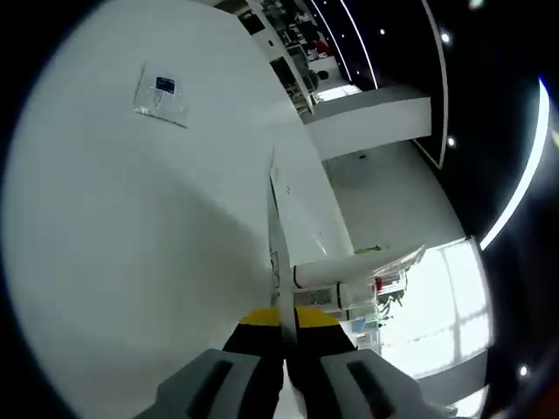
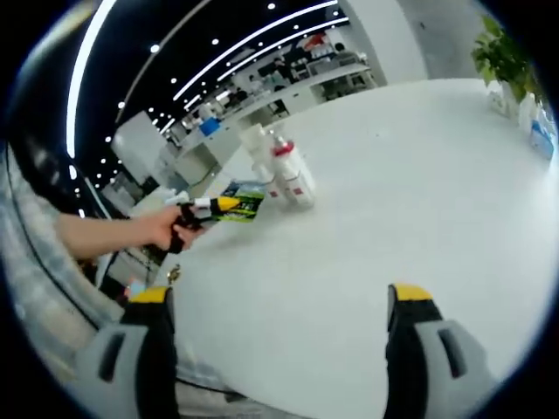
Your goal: Arrange the skincare products in the storage area until every visible bottle or jar stands upright without overlapping.
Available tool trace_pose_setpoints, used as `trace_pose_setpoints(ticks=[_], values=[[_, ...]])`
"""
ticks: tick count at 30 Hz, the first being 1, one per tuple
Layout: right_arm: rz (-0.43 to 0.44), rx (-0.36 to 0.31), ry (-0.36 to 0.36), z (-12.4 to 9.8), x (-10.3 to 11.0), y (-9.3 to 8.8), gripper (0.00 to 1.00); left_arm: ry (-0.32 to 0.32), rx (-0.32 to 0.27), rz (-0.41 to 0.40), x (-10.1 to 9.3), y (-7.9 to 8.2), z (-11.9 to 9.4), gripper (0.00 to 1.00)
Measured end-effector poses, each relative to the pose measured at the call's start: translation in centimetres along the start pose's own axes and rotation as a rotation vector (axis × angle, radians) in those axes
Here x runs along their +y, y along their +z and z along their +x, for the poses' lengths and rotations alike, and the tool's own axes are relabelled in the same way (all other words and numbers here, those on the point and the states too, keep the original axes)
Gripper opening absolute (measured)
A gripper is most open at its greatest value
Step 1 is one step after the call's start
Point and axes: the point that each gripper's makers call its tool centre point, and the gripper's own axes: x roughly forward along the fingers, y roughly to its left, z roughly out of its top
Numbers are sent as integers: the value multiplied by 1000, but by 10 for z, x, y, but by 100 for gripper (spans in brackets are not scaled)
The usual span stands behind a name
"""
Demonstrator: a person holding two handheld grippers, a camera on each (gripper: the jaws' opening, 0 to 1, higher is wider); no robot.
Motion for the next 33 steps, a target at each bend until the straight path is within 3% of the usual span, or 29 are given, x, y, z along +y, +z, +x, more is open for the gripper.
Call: trace_pose_setpoints(ticks=[11,21,28,33], values=[[8,32,-19,11,-10,7,99,13,33,-7,12,2,22,2],[22,52,-10,26,-9,13,99,108,52,35,42,7,28,6],[9,59,14,34,-2,18,99,105,26,26,35,9,30,7],[5,48,21,36,0,19,98,123,45,33,37,6,23,8]])
